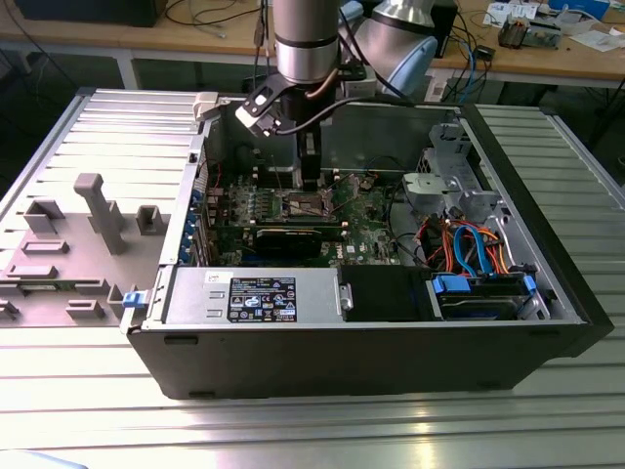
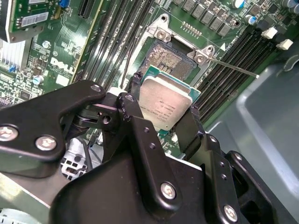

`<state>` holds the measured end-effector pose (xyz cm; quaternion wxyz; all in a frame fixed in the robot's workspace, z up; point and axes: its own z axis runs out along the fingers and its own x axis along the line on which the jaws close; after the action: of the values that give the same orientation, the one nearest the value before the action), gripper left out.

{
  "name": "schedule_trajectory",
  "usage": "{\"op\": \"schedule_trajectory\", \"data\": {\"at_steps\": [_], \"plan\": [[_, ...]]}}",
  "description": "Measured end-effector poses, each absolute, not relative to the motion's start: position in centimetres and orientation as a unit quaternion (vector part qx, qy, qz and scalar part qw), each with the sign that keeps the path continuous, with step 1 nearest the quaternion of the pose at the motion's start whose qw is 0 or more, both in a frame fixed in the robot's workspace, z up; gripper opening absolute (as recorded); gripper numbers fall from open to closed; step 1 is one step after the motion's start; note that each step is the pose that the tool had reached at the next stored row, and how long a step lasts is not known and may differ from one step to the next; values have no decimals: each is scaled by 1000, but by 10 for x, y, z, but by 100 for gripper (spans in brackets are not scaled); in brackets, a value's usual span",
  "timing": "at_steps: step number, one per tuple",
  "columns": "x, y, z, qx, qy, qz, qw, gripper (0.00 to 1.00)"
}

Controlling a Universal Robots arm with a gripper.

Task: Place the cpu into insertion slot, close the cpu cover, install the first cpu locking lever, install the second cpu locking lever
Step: 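Place the cpu into insertion slot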

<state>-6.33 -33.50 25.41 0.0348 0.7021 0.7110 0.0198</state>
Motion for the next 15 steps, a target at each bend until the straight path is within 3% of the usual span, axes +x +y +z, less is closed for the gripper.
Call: {"op": "schedule_trajectory", "data": {"at_steps": [12, 15], "plan": [[-64, -333, 235, 702, 711, 20, 35, 55], [-68, -332, 216, 699, 714, 20, 35, 55]]}}
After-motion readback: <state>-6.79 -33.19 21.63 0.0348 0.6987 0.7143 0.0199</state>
